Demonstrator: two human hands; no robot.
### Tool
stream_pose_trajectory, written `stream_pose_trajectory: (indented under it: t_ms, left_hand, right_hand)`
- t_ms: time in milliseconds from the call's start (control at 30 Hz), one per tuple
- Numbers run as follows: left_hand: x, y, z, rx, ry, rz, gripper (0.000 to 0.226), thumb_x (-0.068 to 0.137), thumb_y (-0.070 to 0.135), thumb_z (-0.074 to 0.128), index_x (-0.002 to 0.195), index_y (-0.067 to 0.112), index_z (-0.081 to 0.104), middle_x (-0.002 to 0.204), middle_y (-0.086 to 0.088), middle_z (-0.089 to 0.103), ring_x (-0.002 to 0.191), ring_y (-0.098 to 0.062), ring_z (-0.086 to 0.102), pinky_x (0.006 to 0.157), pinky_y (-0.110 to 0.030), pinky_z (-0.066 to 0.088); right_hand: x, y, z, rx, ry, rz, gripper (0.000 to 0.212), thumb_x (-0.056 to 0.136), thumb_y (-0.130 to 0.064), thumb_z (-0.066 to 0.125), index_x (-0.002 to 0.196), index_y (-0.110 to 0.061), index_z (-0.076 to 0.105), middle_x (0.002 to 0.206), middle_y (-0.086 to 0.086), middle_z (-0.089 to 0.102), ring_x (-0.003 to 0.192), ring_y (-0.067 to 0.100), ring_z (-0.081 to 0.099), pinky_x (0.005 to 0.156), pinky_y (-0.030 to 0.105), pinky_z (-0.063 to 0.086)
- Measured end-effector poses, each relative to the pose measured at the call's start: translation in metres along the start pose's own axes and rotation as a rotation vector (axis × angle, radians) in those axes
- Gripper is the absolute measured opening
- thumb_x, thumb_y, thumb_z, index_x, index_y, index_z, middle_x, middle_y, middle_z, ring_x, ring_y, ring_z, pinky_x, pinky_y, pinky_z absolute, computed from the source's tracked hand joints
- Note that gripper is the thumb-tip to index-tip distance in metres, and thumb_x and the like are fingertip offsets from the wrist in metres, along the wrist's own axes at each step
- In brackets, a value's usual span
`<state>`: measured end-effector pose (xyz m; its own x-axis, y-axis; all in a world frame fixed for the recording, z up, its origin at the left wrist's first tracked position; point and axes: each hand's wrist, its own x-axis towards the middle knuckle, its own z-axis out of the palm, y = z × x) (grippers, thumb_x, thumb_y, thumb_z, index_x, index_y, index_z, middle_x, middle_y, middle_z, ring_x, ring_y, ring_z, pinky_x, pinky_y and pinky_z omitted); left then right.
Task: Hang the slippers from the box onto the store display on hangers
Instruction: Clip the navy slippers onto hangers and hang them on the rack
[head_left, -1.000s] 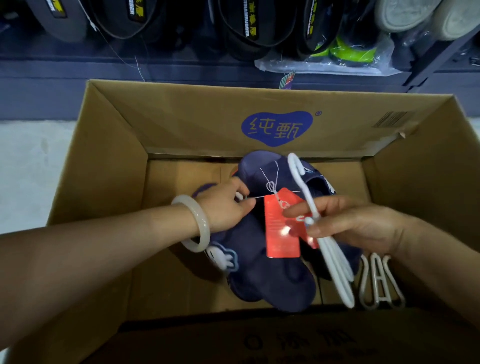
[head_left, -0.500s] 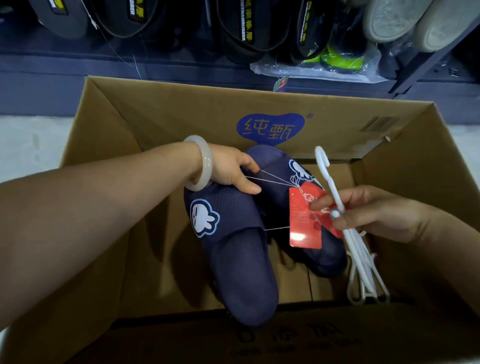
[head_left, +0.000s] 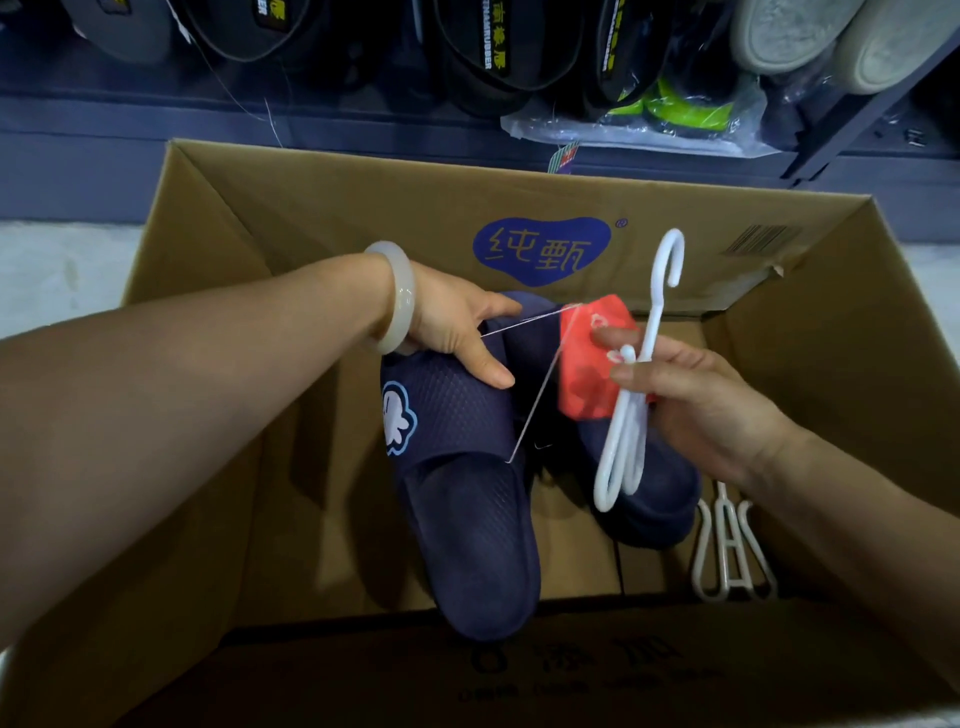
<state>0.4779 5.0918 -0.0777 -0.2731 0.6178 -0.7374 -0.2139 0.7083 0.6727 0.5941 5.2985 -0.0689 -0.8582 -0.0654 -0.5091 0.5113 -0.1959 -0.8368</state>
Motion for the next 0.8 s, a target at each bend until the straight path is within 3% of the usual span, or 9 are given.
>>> stream_pose_trajectory:
  t_ms: [100,167,233,300,367,467,567,667,800]
  left_hand:
    - [-0.004,-0.003,-0.007,0.008,0.014,-0.003,0.101,0.066,0.010,0.074,0.147,0.026,0.015,0.146,-0.002,0.040,0.124,-0.024,0.050,0.103,-0.047,0.042]
    - [-0.002,-0.008,-0.008,0.070,0.065,-0.025,0.103,0.063,0.018,0.080,0.146,0.024,0.019,0.145,-0.003,0.039,0.126,-0.022,0.047,0.106,-0.044,0.040]
    - [0.004,-0.013,-0.004,0.177,0.124,-0.039,0.086,0.074,0.034,0.073,0.145,0.023,0.025,0.143,-0.003,0.042,0.127,-0.020,0.045,0.110,-0.040,0.035]
    - [0.009,-0.011,0.003,0.250,0.206,-0.023,0.067,0.084,0.046,0.058,0.142,0.023,0.032,0.143,-0.001,0.041,0.131,-0.017,0.040,0.115,-0.036,0.028]
    - [0.015,-0.005,0.008,0.253,0.288,-0.015,0.054,0.092,0.045,0.045,0.140,0.021,0.036,0.146,0.000,0.039,0.134,-0.017,0.036,0.116,-0.036,0.024]
    - [0.021,0.002,0.011,0.339,0.366,-0.046,0.051,0.097,0.038,0.038,0.143,0.019,0.029,0.150,-0.001,0.033,0.137,-0.020,0.032,0.115,-0.033,0.022]
    - [0.025,0.004,0.016,0.369,0.362,-0.056,0.051,0.097,0.033,0.039,0.144,0.019,0.027,0.150,-0.003,0.033,0.136,-0.021,0.033,0.114,-0.032,0.023]
    - [0.026,0.003,0.014,0.336,0.371,-0.065,0.046,0.096,0.031,0.043,0.141,0.020,0.035,0.148,-0.001,0.037,0.135,-0.020,0.036,0.114,-0.032,0.025]
    - [0.026,-0.001,0.010,0.134,0.422,-0.023,0.034,0.094,0.025,0.049,0.126,0.018,0.054,0.137,-0.004,0.051,0.126,-0.021,0.047,0.111,-0.037,0.033]
  right_hand:
    - [-0.007,-0.005,-0.017,-0.244,-0.138,0.058,0.037,0.045,-0.009,0.077,0.081,-0.017,0.075,0.075,-0.003,0.071,0.072,0.007,0.067,0.064,0.014,0.052]
    - [-0.011,-0.009,-0.030,-0.392,-0.290,0.195,0.044,0.034,-0.022,0.084,0.077,-0.017,0.076,0.074,-0.002,0.072,0.070,0.005,0.067,0.062,0.013,0.050]
    - [-0.014,-0.011,-0.038,-0.445,-0.392,0.323,0.055,0.029,-0.035,0.090,0.078,-0.015,0.076,0.079,0.000,0.073,0.074,0.006,0.068,0.066,0.012,0.050]
    - [-0.015,-0.011,-0.037,-0.548,-0.471,0.390,0.050,0.032,-0.035,0.088,0.075,-0.015,0.074,0.094,-0.004,0.073,0.089,0.002,0.067,0.073,0.010,0.048]
    - [-0.015,-0.012,-0.031,-0.635,-0.431,0.407,0.042,0.034,-0.032,0.083,0.072,-0.019,0.071,0.108,-0.007,0.069,0.104,-0.004,0.061,0.075,0.009,0.045]
    - [-0.012,-0.015,-0.037,-0.495,-0.214,0.305,0.061,0.021,-0.046,0.089,0.073,-0.020,0.071,0.096,-0.006,0.072,0.090,0.005,0.067,0.068,0.016,0.051]
    - [-0.009,-0.018,-0.034,-0.470,-0.063,0.237,0.039,0.055,-0.045,0.078,0.080,-0.017,0.066,0.076,0.001,0.069,0.073,0.017,0.066,0.072,0.030,0.050]
    - [-0.006,-0.010,-0.016,-0.648,-0.034,0.153,0.018,0.082,-0.021,0.062,0.090,-0.006,0.059,0.074,0.006,0.060,0.065,0.013,0.059,0.061,0.021,0.049]
    - [-0.001,-0.003,0.007,-0.874,-0.116,0.041,0.009,0.091,-0.013,0.054,0.095,-0.008,0.059,0.076,-0.001,0.057,0.055,-0.002,0.056,0.054,0.012,0.048]
